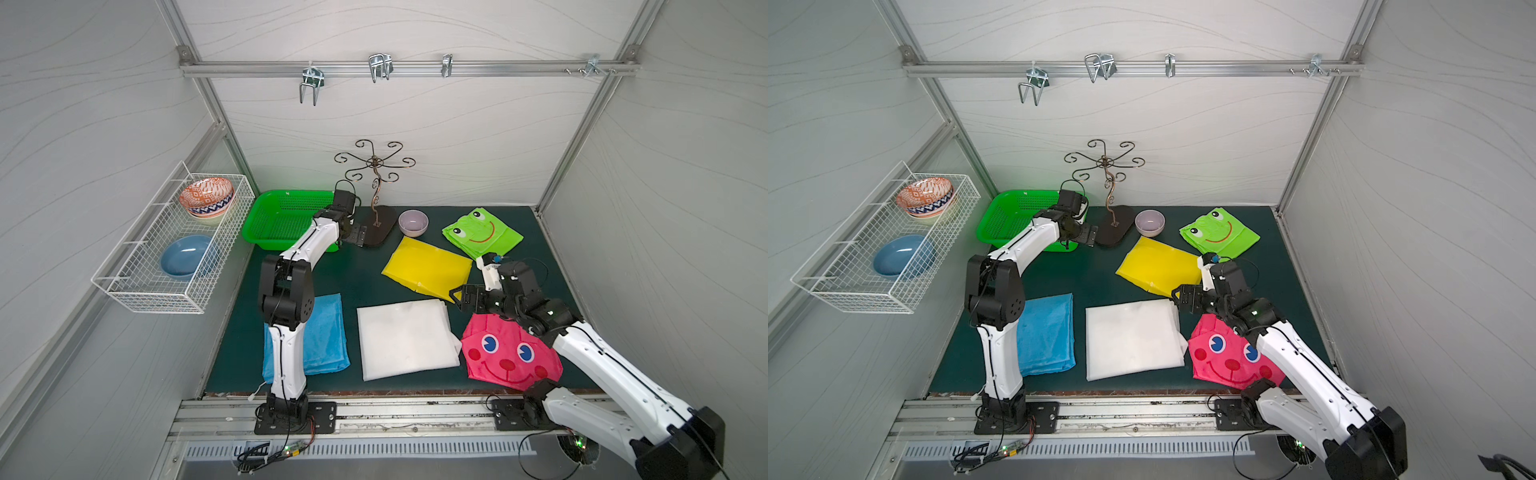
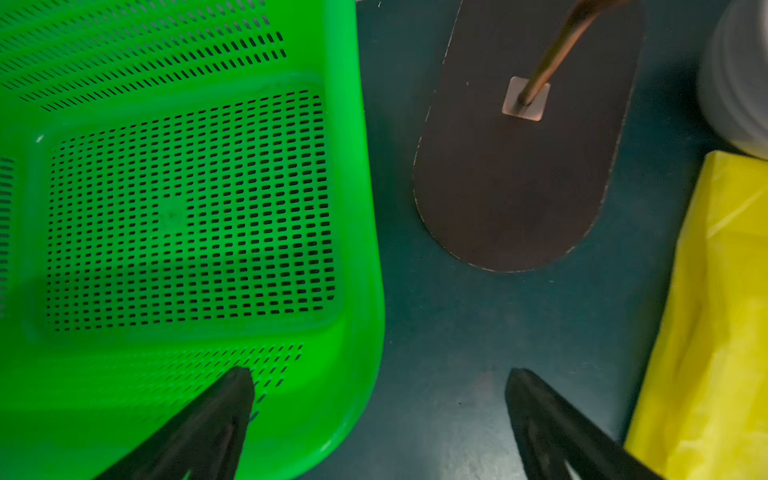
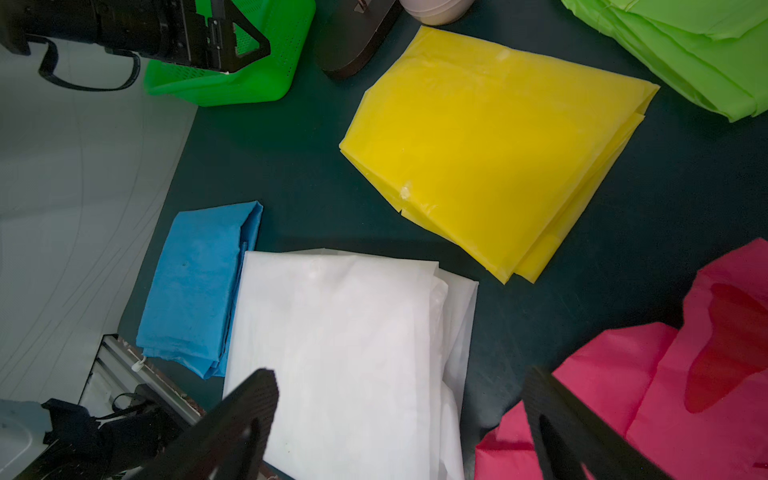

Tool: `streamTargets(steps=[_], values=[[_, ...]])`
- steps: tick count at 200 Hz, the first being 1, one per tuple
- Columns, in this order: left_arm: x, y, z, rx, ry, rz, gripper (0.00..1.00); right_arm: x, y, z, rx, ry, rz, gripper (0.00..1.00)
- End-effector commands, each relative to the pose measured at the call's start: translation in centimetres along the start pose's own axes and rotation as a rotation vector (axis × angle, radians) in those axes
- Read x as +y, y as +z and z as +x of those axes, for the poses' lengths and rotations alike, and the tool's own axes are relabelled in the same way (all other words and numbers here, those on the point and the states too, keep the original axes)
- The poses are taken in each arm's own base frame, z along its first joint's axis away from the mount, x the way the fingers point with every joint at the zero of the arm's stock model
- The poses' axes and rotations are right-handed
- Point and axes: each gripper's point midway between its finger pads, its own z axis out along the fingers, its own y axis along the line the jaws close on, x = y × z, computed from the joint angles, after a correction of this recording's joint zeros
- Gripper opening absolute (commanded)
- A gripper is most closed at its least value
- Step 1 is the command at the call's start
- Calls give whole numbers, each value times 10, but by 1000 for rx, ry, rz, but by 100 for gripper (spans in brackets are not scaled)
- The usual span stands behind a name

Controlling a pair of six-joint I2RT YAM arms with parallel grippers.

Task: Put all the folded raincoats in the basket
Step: Move the basket to the center of the board.

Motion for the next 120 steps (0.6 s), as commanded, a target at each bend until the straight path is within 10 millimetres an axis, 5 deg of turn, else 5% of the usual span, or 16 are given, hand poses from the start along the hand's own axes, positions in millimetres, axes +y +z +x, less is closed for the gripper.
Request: streamTargets(steps=[1, 24, 120], values=[[-5, 3, 22, 101, 22, 58, 97, 13, -5, -8, -11, -27, -34, 96], [-30, 11, 38, 89, -9, 134, 92, 20, -2, -8, 0, -39, -67, 90], [-86, -41, 81, 150, -100, 181, 80, 36, 22, 10, 103, 1, -92, 90]])
